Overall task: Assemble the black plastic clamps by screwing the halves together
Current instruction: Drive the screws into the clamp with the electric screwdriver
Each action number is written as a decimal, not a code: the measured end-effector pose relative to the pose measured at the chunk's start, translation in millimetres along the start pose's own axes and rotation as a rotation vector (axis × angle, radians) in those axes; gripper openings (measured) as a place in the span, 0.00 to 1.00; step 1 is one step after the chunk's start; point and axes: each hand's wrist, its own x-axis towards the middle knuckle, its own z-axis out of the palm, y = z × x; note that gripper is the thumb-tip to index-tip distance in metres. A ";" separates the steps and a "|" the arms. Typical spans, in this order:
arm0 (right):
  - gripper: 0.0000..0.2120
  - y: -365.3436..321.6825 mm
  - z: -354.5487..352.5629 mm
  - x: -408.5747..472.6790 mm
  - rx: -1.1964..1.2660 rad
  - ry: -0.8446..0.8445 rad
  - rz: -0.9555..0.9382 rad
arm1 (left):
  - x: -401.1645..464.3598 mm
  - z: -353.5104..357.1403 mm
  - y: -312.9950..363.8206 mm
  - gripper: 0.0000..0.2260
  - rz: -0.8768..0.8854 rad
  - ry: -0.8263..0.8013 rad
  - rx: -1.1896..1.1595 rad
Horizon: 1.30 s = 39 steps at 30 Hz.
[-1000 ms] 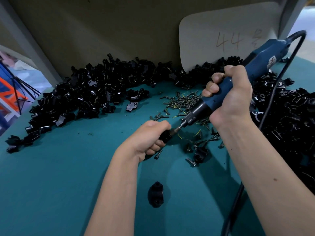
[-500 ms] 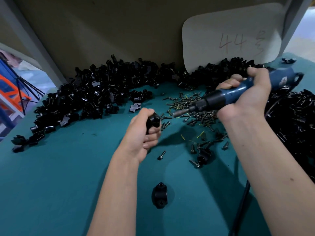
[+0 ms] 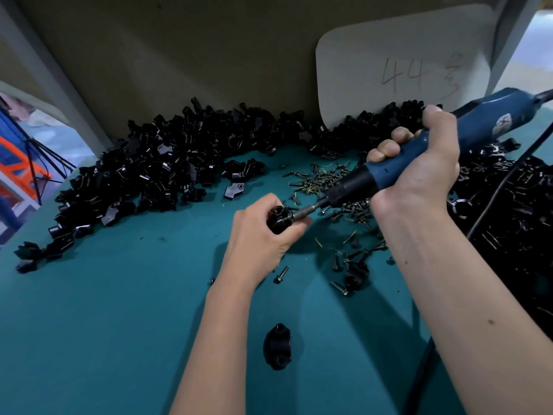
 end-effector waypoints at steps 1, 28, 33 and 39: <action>0.17 0.4 0.0 -0.2 0.000 0.000 0.001 | -0.5 0.1 0.9 0.22 0.006 -0.003 0.006; 0.11 3.2 -0.5 -1.4 0.024 0.007 0.032 | 0.6 14.8 -3.3 0.18 0.067 0.053 0.071; 0.11 5.2 -1.1 -2.1 0.008 0.017 0.010 | 1.2 17.4 -4.7 0.16 0.036 0.074 0.105; 0.12 7.0 -1.4 -2.8 -0.008 0.034 0.005 | 1.1 18.6 -4.1 0.13 0.021 0.115 0.154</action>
